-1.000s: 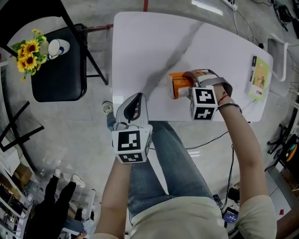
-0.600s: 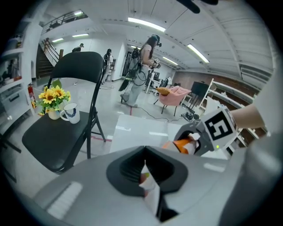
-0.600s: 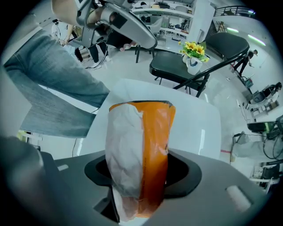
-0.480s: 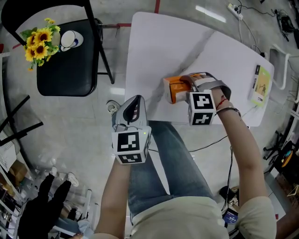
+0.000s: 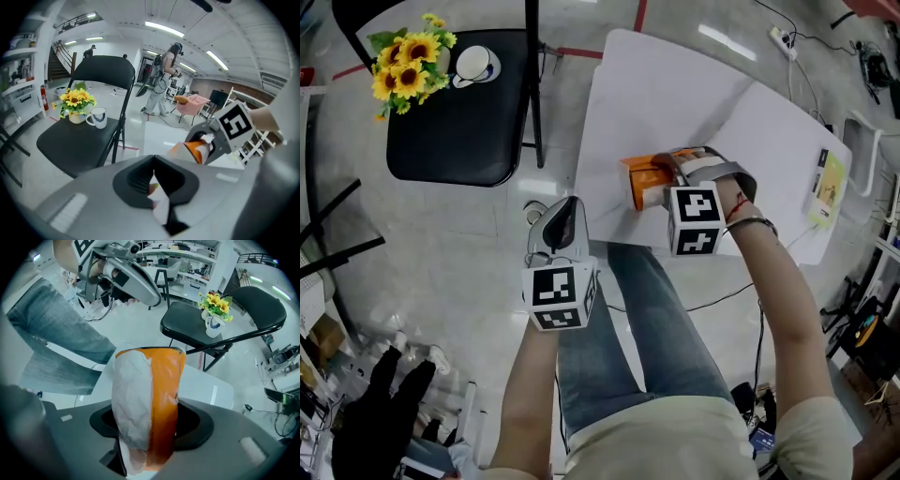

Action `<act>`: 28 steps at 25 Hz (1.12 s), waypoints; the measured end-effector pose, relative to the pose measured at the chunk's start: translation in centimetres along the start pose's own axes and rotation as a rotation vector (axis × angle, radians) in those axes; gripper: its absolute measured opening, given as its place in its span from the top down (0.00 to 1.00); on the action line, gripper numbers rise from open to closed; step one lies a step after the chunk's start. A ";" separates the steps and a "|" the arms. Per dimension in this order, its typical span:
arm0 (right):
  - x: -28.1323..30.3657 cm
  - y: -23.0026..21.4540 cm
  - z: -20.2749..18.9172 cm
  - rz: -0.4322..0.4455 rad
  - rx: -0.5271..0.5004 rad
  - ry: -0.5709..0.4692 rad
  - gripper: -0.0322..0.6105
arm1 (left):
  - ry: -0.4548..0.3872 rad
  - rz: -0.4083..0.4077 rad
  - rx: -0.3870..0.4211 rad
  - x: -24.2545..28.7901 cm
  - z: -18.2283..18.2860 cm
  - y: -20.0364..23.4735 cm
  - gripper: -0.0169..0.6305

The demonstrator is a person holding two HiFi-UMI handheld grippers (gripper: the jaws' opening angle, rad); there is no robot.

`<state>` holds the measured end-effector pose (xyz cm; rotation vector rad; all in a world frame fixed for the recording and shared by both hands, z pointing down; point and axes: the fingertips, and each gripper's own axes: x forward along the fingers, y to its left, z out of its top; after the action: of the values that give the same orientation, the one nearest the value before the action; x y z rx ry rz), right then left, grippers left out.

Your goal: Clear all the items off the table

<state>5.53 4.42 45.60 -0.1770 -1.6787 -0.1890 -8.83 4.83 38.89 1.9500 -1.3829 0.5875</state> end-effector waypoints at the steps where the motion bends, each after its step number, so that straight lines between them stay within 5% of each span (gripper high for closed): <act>1: 0.1 -0.3 0.8 0.002 -0.005 0.001 0.51 | -0.002 0.004 -0.003 -0.2 -0.1 0.7 0.96; 13: 1.3 -4.3 10.9 0.006 -0.053 -0.023 0.51 | -0.015 0.062 -0.059 -2.8 -0.8 9.6 0.96; 28: 3.8 -8.5 21.6 0.053 -0.235 -0.026 0.51 | -0.032 0.169 -0.166 -5.4 -1.4 20.5 0.96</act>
<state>-17.67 1.11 46.71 -0.4013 -1.6731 -0.3450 -29.93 4.88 41.51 1.7302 -1.5758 0.5029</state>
